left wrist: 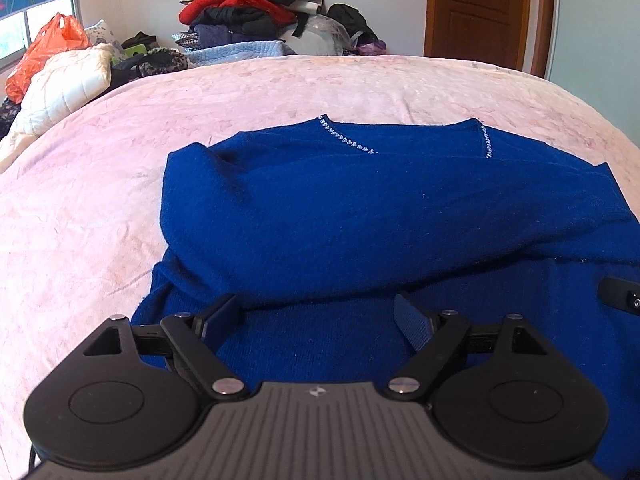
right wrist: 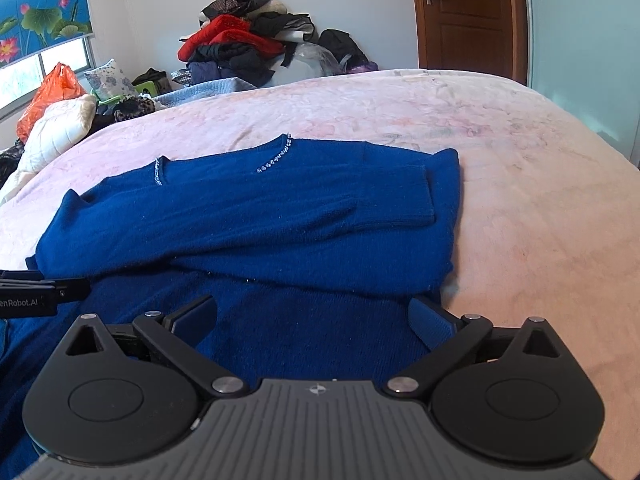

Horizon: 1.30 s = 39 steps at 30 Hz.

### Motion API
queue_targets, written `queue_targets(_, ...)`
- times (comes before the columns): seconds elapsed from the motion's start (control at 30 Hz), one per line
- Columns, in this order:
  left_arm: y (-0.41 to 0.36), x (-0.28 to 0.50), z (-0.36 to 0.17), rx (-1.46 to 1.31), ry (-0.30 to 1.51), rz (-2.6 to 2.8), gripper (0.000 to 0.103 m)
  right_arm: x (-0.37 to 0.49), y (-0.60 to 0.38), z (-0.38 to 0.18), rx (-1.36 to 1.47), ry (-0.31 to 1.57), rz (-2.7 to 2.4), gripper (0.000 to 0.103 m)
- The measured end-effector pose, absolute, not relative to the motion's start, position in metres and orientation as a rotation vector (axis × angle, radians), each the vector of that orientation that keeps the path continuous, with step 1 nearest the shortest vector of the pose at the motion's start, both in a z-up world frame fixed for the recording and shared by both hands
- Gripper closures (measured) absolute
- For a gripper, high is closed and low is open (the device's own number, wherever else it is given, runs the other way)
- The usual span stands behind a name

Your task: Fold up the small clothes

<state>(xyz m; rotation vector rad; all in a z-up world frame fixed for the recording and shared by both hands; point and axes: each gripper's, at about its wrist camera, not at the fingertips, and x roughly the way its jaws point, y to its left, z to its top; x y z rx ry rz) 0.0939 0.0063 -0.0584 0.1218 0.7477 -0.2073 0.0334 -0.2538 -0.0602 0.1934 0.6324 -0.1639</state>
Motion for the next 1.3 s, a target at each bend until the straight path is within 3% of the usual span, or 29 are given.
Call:
queue_targets(0.17,0.008,0.092,-0.06,0.118,0.742,-0.207,0.016,0.031,-0.253,-0.063,0.184,0.618,-0.168,0.0)
queue_targets(0.27,0.007,0.095,-0.061,0.12,0.753,-0.198,0.006,0.032,-0.249,-0.064,0.156,0.624,-0.18,0.0)
queue_targets(0.4,0.012,0.095,-0.064,0.101,0.759,-0.199,0.003,0.034,-0.242,-0.065,0.101,0.644,-0.196,0.0)
queue_targets(1.3,0.018,0.076,-0.073,0.091,0.666,-0.196,0.0,0.037,-0.232,-0.068,0.047,0.661,-0.21,0.0)
